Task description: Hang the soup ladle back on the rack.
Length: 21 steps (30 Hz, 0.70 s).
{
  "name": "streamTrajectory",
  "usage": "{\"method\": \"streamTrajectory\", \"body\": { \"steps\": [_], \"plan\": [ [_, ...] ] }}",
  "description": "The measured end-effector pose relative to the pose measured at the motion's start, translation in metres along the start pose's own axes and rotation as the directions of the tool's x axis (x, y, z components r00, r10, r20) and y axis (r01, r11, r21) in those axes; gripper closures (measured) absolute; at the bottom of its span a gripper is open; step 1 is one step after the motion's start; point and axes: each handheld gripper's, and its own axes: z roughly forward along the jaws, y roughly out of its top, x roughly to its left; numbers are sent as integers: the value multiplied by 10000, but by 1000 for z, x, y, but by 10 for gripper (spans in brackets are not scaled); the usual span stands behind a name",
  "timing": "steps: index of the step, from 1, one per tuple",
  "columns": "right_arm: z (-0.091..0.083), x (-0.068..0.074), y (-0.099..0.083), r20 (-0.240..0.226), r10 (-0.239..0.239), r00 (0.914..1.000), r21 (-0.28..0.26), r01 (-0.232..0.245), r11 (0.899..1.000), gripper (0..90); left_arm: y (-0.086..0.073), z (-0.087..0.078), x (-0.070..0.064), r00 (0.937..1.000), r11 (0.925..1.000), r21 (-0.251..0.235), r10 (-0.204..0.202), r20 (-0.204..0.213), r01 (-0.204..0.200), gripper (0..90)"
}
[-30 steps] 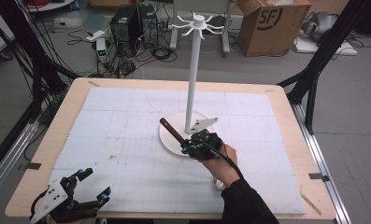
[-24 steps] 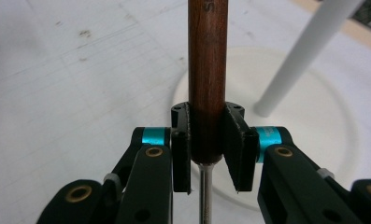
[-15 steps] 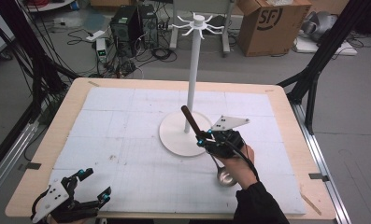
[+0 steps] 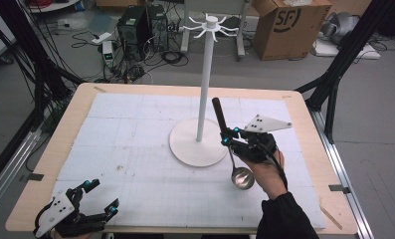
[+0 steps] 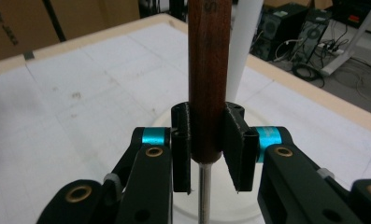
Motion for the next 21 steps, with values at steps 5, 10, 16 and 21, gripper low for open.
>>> {"method": "streamTrajectory", "body": {
  "steps": [5,10,16,21],
  "plan": [
    [-12,-6,20,11,45,10000,-401,-45,9992,745,0,0,0,10000,10000,36,16,14,-16,118],
    [-21,-12,34,-6,176,9998,-760,-176,9970,745,0,1,-1,10000,10000,26,16,7,-16,118],
    [-27,-17,49,-8,236,9997,-999,-236,9947,744,0,2,0,10000,10000,44,4,32,-4,119],
    [-32,-28,63,-168,529,9985,-1379,-547,9889,744,0,2,-1,10000,10000,32,-4,43,4,119]
  ]
}}
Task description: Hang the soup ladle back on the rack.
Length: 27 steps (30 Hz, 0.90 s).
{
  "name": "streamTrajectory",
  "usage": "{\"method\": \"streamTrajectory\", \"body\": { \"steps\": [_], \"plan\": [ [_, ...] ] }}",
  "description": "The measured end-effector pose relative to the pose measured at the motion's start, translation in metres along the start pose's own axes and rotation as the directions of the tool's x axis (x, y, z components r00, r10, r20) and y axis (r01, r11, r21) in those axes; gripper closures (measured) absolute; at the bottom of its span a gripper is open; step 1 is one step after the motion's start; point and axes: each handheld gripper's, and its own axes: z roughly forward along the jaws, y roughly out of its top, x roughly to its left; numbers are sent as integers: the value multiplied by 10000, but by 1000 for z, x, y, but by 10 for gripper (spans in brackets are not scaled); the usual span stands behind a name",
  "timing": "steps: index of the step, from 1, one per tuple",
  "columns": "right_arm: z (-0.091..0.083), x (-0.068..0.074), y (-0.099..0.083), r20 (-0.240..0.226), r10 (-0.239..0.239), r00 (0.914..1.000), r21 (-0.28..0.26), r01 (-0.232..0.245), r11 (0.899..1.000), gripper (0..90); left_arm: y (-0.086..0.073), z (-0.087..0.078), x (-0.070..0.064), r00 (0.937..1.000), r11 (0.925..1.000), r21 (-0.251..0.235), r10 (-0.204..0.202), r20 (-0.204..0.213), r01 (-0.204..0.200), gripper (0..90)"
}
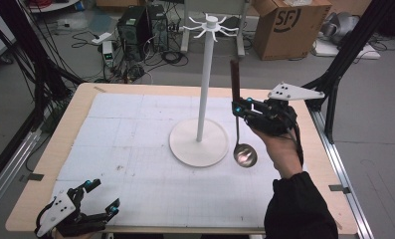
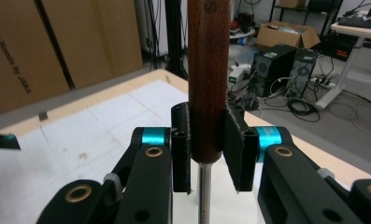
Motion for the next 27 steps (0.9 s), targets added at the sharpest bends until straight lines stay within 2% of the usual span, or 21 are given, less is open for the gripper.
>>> {"method": "streamTrajectory", "body": {
  "steps": [10,11,13,21,27],
  "plan": [
    [1,-13,11,61,243,9997,-183,-242,9995,744,0,0,0,10000,10000,15,-27,60,27,119],
    [1,-14,12,25,308,9995,-230,-308,9993,744,0,0,0,10000,10000,-13,-44,53,44,119],
    [1,-17,18,-341,565,9978,-435,-580,9974,744,0,0,0,10000,10000,-10,-46,63,46,119],
    [2,-21,41,-793,556,9953,-861,-624,9943,744,-1,0,3,9999,9999,-45,-157,10,157,119],
    [6,-25,51,-861,552,9948,-846,-625,9945,744,-1,-2,5,9997,9997,-54,-229,-37,228,119]
  ]
}}
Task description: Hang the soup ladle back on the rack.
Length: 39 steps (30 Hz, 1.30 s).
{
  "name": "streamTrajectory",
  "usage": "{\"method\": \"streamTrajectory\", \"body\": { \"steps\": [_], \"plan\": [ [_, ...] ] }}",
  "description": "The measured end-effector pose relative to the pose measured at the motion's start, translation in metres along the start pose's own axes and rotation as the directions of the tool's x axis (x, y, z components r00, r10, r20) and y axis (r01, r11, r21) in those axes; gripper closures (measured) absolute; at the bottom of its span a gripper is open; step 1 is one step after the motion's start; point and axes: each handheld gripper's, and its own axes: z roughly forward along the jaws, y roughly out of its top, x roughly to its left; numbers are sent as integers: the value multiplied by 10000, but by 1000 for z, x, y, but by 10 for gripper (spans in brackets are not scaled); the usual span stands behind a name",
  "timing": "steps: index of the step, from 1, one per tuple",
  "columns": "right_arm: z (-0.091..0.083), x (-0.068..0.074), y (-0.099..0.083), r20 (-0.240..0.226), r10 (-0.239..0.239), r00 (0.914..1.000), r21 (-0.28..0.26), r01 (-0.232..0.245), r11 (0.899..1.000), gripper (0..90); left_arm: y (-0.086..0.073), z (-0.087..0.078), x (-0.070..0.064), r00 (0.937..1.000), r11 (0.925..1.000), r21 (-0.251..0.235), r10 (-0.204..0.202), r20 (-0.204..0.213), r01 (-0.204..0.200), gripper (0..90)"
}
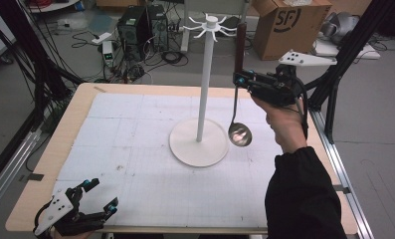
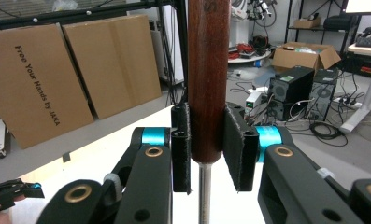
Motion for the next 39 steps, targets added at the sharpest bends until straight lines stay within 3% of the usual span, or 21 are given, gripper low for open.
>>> {"method": "streamTrajectory", "body": {
  "steps": [20,39],
  "plan": [
    [11,-2,1,-484,-4,9988,384,23,9993,743,0,-3,0,9999,10000,-84,-13,-115,12,119],
    [27,0,-1,-394,-123,9991,579,145,9982,741,1,-7,0,9999,9998,-184,-17,-171,14,119]
  ]
}}
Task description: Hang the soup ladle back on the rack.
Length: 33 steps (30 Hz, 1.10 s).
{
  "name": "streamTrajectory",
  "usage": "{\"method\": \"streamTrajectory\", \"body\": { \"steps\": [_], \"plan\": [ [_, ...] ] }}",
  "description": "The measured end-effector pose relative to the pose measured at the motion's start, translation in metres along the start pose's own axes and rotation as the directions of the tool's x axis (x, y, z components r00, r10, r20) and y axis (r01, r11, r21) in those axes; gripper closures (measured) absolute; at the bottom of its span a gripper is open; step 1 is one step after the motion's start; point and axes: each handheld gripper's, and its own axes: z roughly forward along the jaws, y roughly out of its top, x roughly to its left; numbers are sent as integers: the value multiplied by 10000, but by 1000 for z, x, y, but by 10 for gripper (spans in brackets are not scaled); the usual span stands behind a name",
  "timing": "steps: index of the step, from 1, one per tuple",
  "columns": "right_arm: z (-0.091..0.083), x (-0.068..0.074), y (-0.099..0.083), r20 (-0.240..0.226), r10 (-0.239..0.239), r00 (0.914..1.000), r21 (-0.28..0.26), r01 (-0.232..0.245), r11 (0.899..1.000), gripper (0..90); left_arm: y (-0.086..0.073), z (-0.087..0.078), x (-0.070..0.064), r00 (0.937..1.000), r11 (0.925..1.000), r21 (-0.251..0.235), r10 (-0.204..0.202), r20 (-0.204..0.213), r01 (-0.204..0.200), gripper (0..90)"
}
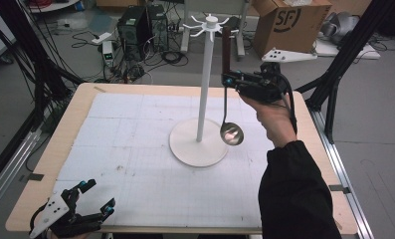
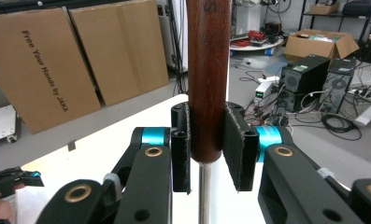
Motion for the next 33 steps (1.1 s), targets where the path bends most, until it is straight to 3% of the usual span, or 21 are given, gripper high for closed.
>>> {"method": "streamTrajectory", "body": {
  "steps": [4,11,14,17,18,19,22,24,28,33],
  "plan": [
    [1,1,-1,304,-178,9994,10,177,9998,739,0,-1,0,10000,10000,21,34,4,-34,119],
    [3,3,-2,332,-323,9989,10,322,9995,723,0,-1,-1,10000,10000,-1,35,-5,-35,119],
    [2,3,-1,262,-377,9989,-129,381,9992,645,0,-1,0,10000,10000,-1,31,-6,-31,119],
    [1,4,-1,269,-389,9989,-58,390,9992,643,0,0,-1,10000,10000,17,69,23,-69,119],
    [1,4,-1,291,-393,9988,-6,393,9992,622,0,0,-1,10000,10000,38,87,24,-87,118],
    [0,5,-2,489,-324,9983,-28,325,9995,502,0,0,-2,9999,9999,58,112,25,-112,117],
    [-2,6,-6,521,-305,9982,-26,307,9995,474,0,1,-3,9998,9998,73,163,80,-163,117],
    [-3,7,-9,647,-295,9975,76,291,9995,368,0,2,-4,9998,9998,53,194,95,-195,117],
    [-5,10,-24,866,-551,9947,410,517,9978,258,1,2,-6,9996,9996,91,268,117,-269,117],
    [-13,13,-46,757,-436,9962,296,415,9987,190,2,2,-7,9994,9994,118,310,121,-311,117]
  ]
}}
